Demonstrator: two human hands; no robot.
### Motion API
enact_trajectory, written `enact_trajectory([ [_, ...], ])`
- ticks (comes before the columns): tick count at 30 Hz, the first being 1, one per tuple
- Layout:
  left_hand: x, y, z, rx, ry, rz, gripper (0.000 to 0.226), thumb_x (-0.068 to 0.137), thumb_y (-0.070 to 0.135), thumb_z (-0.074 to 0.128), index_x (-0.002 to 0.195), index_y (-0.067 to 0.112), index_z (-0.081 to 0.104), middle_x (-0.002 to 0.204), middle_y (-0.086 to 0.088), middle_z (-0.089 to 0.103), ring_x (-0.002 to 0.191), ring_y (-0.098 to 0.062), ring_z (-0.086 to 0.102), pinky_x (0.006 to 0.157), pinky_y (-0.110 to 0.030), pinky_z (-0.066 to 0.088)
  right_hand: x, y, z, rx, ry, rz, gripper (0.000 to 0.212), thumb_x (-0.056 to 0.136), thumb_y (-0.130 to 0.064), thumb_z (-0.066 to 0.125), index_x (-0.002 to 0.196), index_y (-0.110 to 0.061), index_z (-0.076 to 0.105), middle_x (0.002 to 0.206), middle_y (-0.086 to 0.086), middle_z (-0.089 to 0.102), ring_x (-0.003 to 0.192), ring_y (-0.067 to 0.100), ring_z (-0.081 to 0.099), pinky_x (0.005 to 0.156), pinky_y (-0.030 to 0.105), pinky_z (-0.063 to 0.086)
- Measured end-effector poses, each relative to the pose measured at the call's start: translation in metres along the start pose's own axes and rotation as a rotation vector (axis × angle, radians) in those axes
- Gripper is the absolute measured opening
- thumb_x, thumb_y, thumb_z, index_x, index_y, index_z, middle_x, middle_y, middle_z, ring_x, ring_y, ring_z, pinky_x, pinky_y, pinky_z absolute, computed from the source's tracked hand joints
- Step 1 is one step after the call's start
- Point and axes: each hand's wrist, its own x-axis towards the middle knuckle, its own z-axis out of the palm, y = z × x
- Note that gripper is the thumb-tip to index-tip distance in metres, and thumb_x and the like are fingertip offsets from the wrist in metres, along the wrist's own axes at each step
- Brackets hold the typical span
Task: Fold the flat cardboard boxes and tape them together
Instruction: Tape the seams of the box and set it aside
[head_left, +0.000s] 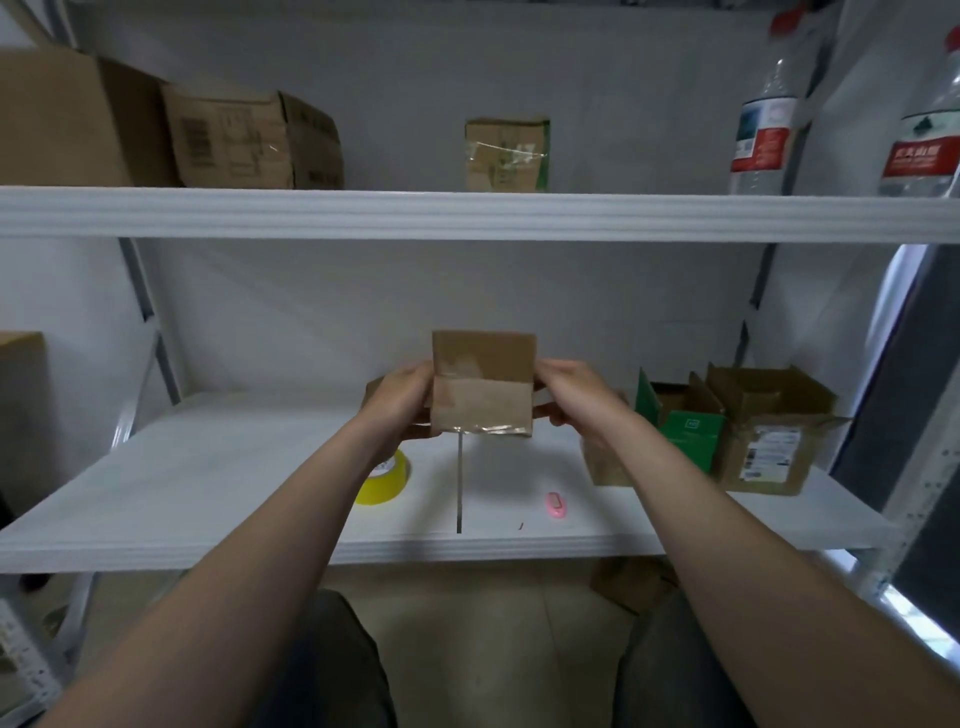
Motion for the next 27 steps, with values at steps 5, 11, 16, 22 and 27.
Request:
enact_trajectory([
  [5,-0.005,-0.008,0.007,0.026,-0.100,0.004,0.058,0.077,0.038,0.085,0.126,0.018,0.061,0.112,-0.004,0.072,0.090,-0.023,0.073,0.066,-0.036,0.057,-0.006,0.009,0.005,0.027,-0.026,-0.085,0.027,0.092,-0.020,0.072,0.119,-0.024,0.072,0.111,-0.007,0.071,0.091,0.008,0.067,0.077,0.028,0.060],
  [11,0.002,-0.024,0.022,0.180,-0.073,0.107,0.124,0.056,0.032,0.100,0.156,0.023,0.026,0.147,0.003,0.045,0.122,-0.018,0.056,0.102,-0.039,0.052,-0.004,0.027,0.008,0.103,-0.094,-0.169,0.059,0.082,-0.015,0.083,0.135,-0.029,0.061,0.122,-0.014,0.061,0.108,0.003,0.061,0.085,0.022,0.057],
  [16,0.017,-0.039,0.032,0.092,-0.017,0.148,0.088,0.075,0.005,0.085,0.147,0.022,0.036,0.133,0.007,0.053,0.109,-0.007,0.061,0.081,-0.024,0.059,0.010,0.043,0.011,-0.009,-0.048,-0.172,0.070,0.079,-0.024,0.086,0.141,-0.035,0.054,0.121,-0.022,0.052,0.107,-0.003,0.051,0.078,0.012,0.045],
  [22,0.044,-0.056,0.034,-0.194,0.078,0.056,0.054,0.092,-0.009,0.055,0.142,0.009,0.052,0.129,-0.006,0.067,0.113,-0.020,0.066,0.090,-0.031,0.058,0.033,0.070,0.014,-0.191,-0.055,-0.116,0.097,0.071,-0.041,0.090,0.152,-0.036,0.037,0.153,-0.007,0.042,0.127,0.014,0.048,0.088,0.021,0.045],
  [27,0.071,-0.069,0.036,-0.286,0.050,0.018,0.048,0.094,-0.007,0.057,0.140,0.006,0.055,0.132,-0.012,0.066,0.118,-0.023,0.065,0.100,-0.033,0.053,0.052,0.076,0.024,-0.287,-0.037,-0.043,0.125,0.060,-0.040,0.096,0.160,-0.032,0.020,0.157,-0.004,0.039,0.138,0.020,0.043,0.110,0.037,0.044],
])
